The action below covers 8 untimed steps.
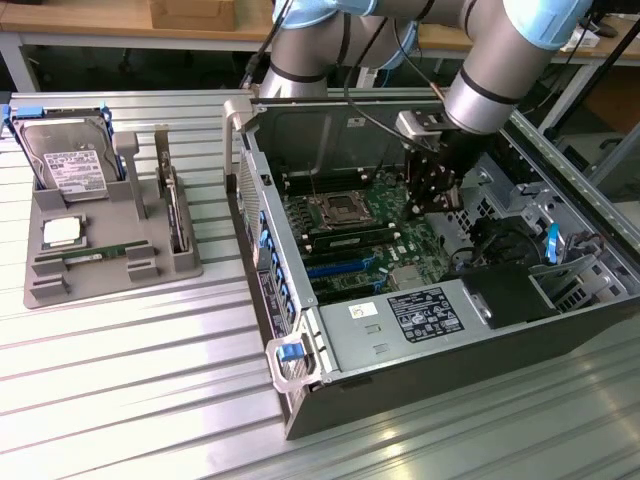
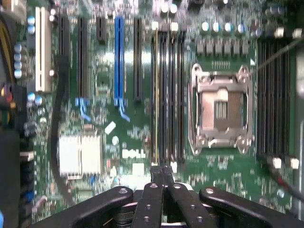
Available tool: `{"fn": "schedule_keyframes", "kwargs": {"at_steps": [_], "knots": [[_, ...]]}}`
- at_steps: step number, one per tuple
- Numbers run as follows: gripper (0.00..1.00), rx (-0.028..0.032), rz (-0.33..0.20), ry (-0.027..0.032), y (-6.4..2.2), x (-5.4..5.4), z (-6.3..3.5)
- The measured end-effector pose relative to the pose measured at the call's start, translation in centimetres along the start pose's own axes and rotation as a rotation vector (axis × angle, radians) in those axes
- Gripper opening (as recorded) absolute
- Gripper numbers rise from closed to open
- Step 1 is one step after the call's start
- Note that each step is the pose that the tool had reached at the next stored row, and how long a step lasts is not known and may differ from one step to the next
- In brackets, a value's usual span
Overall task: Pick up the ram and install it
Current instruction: 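Insert the ram into the slot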
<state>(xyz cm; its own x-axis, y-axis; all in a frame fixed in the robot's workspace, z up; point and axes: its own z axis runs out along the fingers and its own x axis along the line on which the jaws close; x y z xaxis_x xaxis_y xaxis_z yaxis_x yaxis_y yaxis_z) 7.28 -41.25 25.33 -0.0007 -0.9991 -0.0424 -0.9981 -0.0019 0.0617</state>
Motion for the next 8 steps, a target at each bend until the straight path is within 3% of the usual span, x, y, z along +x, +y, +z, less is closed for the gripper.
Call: {"fn": "schedule_keyframes", "kwargs": {"at_steps": [2,3,8], "knots": [[0.10,-0.0005,0.000,0.0003,-0.90,0.0,-0.75],[0.10,-0.0005,0.000,0.0003,-0.90,-0.1,-2.09],[0.10,-0.0005,0.000,0.0002,-0.89,-0.1,-2.22]]}}
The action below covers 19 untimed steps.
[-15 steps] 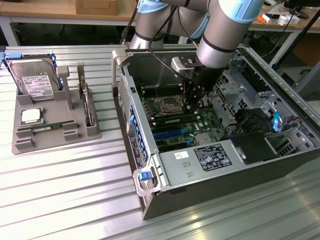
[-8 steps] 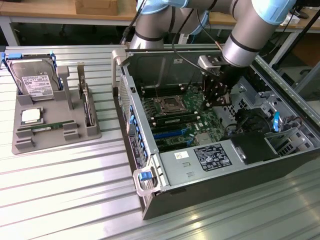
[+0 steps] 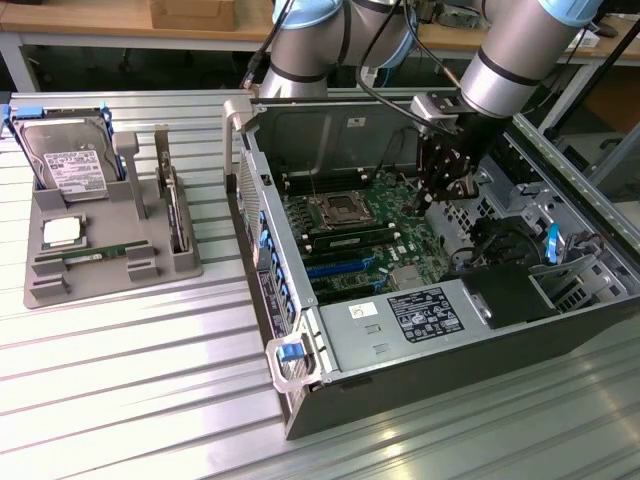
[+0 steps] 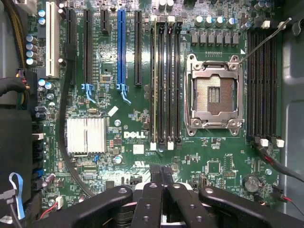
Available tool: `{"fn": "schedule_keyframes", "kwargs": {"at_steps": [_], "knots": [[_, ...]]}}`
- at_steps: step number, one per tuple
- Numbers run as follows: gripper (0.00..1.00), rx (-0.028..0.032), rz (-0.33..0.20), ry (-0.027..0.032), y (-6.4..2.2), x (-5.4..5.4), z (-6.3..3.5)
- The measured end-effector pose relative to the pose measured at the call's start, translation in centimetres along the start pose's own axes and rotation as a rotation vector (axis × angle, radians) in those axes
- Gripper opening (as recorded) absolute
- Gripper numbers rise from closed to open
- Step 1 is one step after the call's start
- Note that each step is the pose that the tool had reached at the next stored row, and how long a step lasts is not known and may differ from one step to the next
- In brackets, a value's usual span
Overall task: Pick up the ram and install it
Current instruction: 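Insert the ram into the slot, then press down the ram until it locks into place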
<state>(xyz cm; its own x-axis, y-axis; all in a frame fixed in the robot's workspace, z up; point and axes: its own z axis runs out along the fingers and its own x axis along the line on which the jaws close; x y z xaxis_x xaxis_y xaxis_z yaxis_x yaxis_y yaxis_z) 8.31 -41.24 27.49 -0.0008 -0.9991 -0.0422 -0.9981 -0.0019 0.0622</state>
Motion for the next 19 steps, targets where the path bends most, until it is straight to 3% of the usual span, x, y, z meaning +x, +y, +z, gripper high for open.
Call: {"fn": "schedule_keyframes", "kwargs": {"at_steps": [4,8,16,19], "knots": [[0.10,0.0000,0.000,0.0002,0.24,0.0,0.03],[0.10,0.0000,0.000,0.0001,2.39,0.0,0.73],[0.10,-0.0003,0.000,0.0001,2.74,0.0,4.02],[0.10,-0.0004,0.000,0.0002,2.71,0.1,4.43]]}}
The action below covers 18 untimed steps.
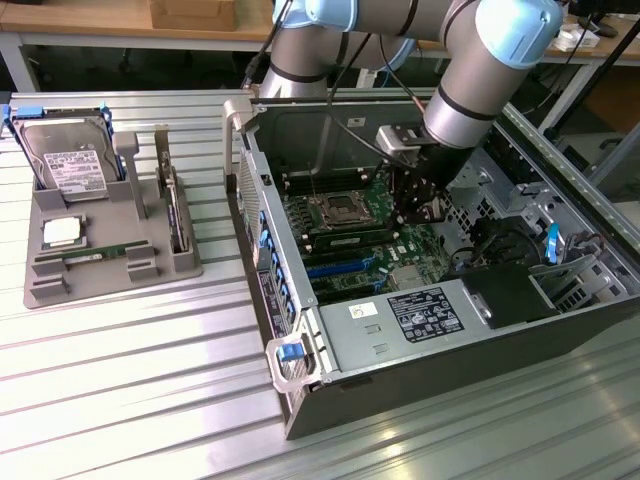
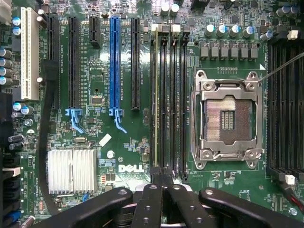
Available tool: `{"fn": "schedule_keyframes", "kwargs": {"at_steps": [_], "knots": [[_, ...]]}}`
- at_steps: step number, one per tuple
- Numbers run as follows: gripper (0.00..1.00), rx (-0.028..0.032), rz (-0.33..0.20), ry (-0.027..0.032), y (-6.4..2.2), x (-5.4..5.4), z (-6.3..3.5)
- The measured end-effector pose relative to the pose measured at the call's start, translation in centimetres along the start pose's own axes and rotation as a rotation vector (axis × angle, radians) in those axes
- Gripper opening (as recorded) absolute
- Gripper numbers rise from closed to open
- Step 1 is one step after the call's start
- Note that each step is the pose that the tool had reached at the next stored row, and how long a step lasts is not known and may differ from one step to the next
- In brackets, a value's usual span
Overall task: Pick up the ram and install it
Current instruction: 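Press down the ram until it locks into place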
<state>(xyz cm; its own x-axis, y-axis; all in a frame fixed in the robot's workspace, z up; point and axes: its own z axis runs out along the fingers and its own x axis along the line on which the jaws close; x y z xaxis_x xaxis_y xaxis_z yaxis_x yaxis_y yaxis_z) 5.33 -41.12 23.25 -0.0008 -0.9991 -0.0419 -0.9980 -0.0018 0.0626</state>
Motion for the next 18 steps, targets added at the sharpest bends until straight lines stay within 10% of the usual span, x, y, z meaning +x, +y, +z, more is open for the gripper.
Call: {"fn": "schedule_keyframes", "kwargs": {"at_steps": [6,18], "knots": [[0.10,0.0004,0.000,-0.0002,0.16,0.0,-1.16],[0.10,0.0025,0.000,-0.0004,10.27,0.1,-0.15]]}}
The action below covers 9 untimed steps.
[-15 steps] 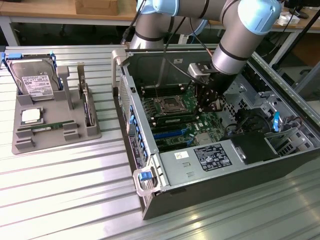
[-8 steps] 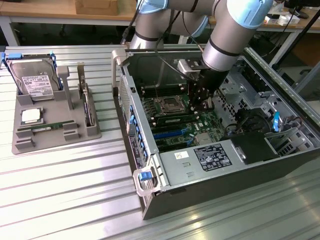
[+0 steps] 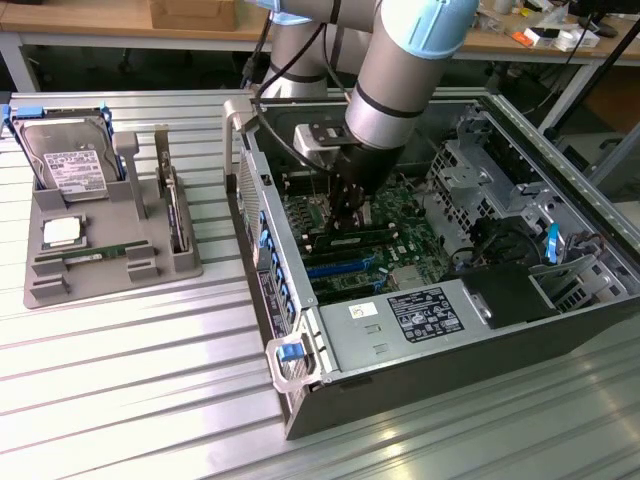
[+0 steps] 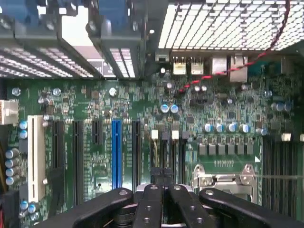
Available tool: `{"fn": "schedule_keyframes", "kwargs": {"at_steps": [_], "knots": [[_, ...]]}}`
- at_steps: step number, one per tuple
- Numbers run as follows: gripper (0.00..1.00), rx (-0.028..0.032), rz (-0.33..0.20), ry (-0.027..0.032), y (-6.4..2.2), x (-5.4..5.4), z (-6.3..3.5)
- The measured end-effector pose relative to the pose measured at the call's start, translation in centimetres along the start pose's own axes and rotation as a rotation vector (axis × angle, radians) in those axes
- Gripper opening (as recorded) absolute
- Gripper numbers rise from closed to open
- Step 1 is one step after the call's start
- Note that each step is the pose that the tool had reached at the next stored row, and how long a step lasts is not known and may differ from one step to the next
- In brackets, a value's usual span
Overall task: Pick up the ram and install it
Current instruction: 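Press down the ram until it locks into place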
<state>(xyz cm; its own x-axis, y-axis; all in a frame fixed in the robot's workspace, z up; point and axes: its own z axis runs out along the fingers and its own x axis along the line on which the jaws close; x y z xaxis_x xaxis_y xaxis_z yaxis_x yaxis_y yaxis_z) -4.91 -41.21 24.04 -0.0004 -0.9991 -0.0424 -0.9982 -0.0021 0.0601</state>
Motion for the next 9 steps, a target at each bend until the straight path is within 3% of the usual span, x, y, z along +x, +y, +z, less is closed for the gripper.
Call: {"fn": "schedule_keyframes", "kwargs": {"at_steps": [9], "knots": [[0.10,-0.0002,0.000,0.0005,0.39,0.11,1.01]]}}
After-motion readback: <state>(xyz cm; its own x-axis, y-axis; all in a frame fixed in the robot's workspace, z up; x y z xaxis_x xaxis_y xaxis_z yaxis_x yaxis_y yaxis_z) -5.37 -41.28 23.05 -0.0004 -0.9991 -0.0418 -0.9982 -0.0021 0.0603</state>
